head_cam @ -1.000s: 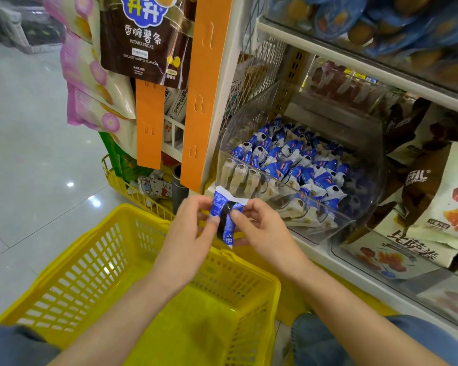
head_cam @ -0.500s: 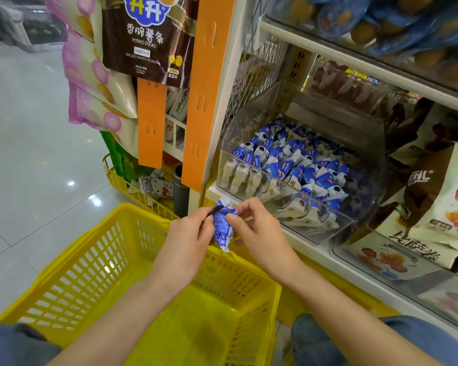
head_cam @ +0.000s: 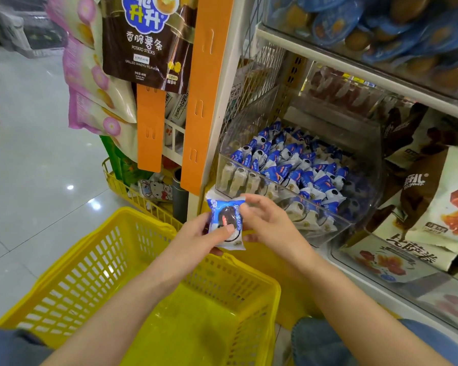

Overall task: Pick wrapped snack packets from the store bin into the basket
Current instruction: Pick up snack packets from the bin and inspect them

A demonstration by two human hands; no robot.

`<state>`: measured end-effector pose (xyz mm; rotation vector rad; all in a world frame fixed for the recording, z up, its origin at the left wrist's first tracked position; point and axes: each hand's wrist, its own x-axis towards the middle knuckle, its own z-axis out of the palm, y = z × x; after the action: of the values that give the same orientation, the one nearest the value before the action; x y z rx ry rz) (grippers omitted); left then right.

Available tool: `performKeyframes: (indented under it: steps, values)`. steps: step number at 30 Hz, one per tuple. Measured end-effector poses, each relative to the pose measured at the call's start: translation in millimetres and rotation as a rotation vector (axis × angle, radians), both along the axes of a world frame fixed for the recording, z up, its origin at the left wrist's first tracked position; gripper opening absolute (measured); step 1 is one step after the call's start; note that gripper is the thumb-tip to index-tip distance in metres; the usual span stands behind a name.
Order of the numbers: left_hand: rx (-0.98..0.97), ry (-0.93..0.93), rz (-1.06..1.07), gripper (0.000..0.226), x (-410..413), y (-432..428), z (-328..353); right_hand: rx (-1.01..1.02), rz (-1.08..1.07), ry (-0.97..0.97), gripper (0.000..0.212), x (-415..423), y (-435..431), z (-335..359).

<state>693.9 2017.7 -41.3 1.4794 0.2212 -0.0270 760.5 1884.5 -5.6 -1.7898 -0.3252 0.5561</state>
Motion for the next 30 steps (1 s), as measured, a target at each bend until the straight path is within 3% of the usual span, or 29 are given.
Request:
performKeyframes:
  steps: [4, 12, 17, 23, 26, 30]
  values:
    - [-0.016, -0.013, 0.017, 0.022, 0, 2, 0, -0.035, -0.009, -0.129, 0.015, 3, -4, 5]
    - [-0.064, -0.017, 0.040, 0.020, 4, -3, 7, -0.011, -0.090, -0.427, 0.012, 10, -18, 24]
    - [-0.084, -0.015, 0.090, 0.025, 8, -4, 11, -0.361, -0.265, -0.684, 0.014, 59, -43, 52]
    - [-0.100, -0.027, 0.095, 0.022, 11, -7, 14, -0.980, 0.054, -0.473, 0.022, 105, -57, 45]
    - [-0.104, -0.024, 0.091, 0.023, 11, -7, 14, -1.117, 0.168, -0.465, 0.031, 111, -54, 44]
    - [-0.112, -0.006, 0.089, 0.022, 11, -8, 12, -1.125, 0.264, -0.390, 0.029, 113, -55, 47]
